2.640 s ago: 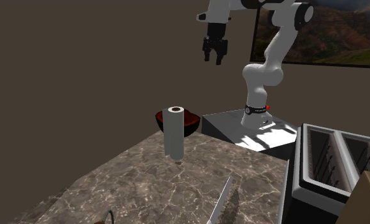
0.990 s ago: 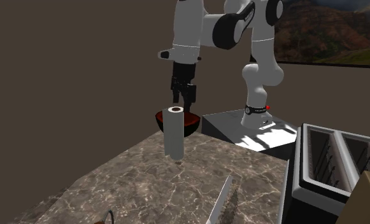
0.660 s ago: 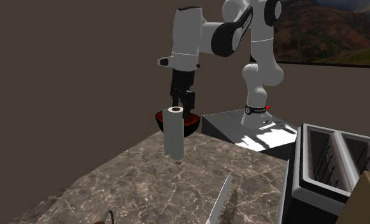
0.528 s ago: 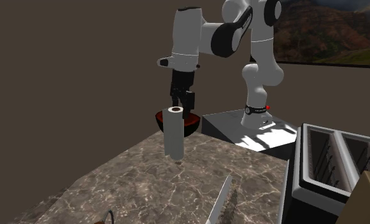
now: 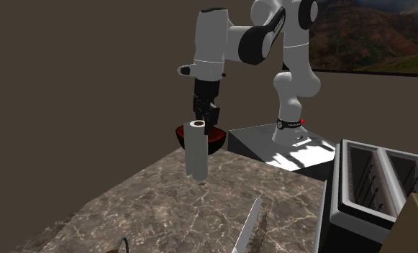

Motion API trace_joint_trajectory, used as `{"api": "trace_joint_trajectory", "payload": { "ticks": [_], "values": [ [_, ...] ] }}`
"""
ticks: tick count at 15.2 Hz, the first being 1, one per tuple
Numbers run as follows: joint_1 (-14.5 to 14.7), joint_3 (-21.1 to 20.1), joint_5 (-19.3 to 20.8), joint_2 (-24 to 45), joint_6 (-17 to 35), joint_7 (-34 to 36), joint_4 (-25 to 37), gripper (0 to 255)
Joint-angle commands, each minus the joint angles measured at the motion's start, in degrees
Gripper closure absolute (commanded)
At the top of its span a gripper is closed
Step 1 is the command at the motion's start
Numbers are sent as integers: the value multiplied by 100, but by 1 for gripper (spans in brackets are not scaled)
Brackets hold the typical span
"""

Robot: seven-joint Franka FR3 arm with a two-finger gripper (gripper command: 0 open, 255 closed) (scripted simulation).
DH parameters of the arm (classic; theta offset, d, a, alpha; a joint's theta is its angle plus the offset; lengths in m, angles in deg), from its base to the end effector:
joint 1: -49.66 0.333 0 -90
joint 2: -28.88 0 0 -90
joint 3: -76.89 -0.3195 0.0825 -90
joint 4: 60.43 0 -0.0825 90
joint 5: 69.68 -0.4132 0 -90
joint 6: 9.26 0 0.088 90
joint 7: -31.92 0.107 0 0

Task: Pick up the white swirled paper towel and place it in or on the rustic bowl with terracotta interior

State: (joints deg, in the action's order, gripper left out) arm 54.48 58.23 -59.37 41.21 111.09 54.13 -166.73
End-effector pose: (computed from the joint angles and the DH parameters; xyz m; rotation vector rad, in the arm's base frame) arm 0.5957 0.2392 0.4046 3.0705 0.1559 0.1148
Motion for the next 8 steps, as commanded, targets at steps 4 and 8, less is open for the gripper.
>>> {"api": "trace_joint_trajectory", "payload": {
  "ticks": [4,8],
  "values": [
    [-1,1,1,0,0,0,-3,255],
    [-5,-6,-30,-51,-137,-29,88,255]
  ]
}}
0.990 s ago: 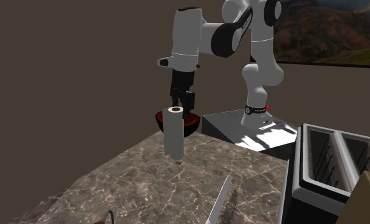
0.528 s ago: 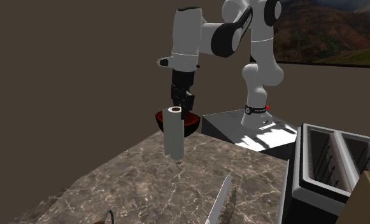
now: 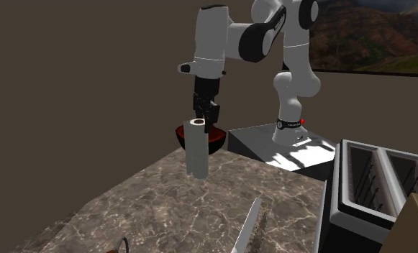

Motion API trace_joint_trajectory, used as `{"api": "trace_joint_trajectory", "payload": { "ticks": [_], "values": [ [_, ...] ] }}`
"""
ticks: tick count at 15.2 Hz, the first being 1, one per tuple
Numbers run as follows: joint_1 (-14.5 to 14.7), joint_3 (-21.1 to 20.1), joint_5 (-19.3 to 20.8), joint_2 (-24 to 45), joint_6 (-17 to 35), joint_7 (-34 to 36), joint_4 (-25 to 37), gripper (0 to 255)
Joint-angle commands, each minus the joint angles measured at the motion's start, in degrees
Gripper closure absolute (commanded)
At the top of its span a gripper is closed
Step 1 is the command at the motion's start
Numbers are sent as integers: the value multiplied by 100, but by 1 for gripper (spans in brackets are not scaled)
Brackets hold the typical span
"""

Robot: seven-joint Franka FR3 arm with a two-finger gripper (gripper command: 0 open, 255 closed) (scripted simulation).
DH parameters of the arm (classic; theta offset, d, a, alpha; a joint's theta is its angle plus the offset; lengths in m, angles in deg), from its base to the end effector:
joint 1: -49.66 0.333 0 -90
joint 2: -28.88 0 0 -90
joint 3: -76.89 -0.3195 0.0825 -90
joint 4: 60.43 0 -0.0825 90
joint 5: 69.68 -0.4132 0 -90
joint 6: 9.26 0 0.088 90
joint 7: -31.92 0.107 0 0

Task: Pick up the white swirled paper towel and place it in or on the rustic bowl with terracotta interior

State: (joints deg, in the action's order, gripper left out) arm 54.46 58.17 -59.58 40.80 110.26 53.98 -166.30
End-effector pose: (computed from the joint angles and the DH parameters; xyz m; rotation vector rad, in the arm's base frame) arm 0.5953 0.2393 0.4114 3.0703 0.1555 0.1143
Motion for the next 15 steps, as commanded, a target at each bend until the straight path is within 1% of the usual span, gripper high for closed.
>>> {"api": "trace_joint_trajectory", "payload": {
  "ticks": [1,15],
  "values": [
    [-4,-4,-23,-34,-123,-28,92,255],
    [-5,-37,-160,-251,-1126,-183,900,255]
  ]
}}
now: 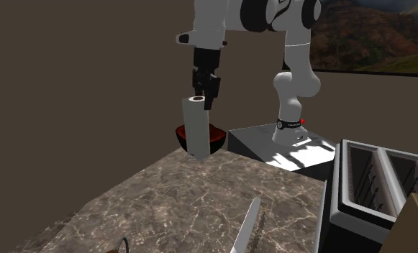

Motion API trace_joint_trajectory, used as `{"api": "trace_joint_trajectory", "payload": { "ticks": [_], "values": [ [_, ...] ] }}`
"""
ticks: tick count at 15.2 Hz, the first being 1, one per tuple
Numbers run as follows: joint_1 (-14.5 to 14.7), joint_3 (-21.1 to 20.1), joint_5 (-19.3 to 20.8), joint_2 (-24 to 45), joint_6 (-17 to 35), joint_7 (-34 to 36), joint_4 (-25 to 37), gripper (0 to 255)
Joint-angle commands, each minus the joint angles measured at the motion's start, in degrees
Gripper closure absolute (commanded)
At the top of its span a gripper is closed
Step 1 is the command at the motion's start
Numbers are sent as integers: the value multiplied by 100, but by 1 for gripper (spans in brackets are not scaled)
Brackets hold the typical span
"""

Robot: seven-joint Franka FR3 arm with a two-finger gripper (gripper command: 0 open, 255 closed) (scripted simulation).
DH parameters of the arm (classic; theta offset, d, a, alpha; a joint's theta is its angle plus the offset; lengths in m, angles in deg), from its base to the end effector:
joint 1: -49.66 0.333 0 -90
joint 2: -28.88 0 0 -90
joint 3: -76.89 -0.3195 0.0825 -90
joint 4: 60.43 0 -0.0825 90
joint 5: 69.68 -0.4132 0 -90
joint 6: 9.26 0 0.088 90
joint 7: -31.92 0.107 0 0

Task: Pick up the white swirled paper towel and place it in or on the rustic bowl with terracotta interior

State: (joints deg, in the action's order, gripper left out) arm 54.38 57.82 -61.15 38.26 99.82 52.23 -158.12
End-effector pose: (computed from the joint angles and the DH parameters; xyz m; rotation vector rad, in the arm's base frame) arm 0.5974 0.2393 0.4942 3.0703 0.1552 0.1151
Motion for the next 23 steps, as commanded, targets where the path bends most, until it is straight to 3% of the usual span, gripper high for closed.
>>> {"api": "trace_joint_trajectory", "payload": {
  "ticks": [1,16,23],
  "values": [
    [4,-4,-8,-4,-157,-16,151,255],
    [59,-31,-11,68,-1291,-103,1357,255],
    [-454,310,-357,-819,-1538,-978,842,255]
  ]
}}
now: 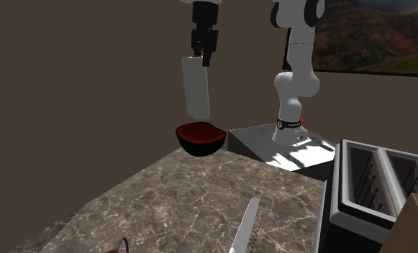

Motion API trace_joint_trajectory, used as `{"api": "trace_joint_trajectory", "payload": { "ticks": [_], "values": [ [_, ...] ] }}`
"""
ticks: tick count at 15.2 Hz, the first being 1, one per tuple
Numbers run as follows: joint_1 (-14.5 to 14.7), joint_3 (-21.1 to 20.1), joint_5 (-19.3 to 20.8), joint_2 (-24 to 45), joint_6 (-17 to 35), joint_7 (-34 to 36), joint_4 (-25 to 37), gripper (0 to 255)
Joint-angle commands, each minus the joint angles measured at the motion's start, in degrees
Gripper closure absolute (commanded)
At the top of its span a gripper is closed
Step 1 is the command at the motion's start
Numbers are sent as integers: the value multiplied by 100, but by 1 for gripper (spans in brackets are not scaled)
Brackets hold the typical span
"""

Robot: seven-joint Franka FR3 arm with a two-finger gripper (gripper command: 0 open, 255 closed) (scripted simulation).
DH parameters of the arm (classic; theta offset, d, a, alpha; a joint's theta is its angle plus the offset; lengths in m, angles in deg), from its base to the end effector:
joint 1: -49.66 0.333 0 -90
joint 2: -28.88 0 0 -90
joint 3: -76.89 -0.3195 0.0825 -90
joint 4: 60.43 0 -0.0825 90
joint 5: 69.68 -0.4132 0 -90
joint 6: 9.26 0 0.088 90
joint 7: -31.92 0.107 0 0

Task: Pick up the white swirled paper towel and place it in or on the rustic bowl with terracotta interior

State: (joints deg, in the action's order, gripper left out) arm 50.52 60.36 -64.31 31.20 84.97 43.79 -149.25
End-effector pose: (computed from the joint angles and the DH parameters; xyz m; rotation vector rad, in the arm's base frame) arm 0.5796 0.1680 0.6224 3.0702 0.1538 0.1146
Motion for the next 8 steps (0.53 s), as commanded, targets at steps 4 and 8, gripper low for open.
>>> {"api": "trace_joint_trajectory", "payload": {
  "ticks": [4,8],
  "values": [
    [-314,305,-165,-491,-269,-647,-157,255],
    [-543,576,-239,-771,-523,-1162,-143,255]
  ]
}}
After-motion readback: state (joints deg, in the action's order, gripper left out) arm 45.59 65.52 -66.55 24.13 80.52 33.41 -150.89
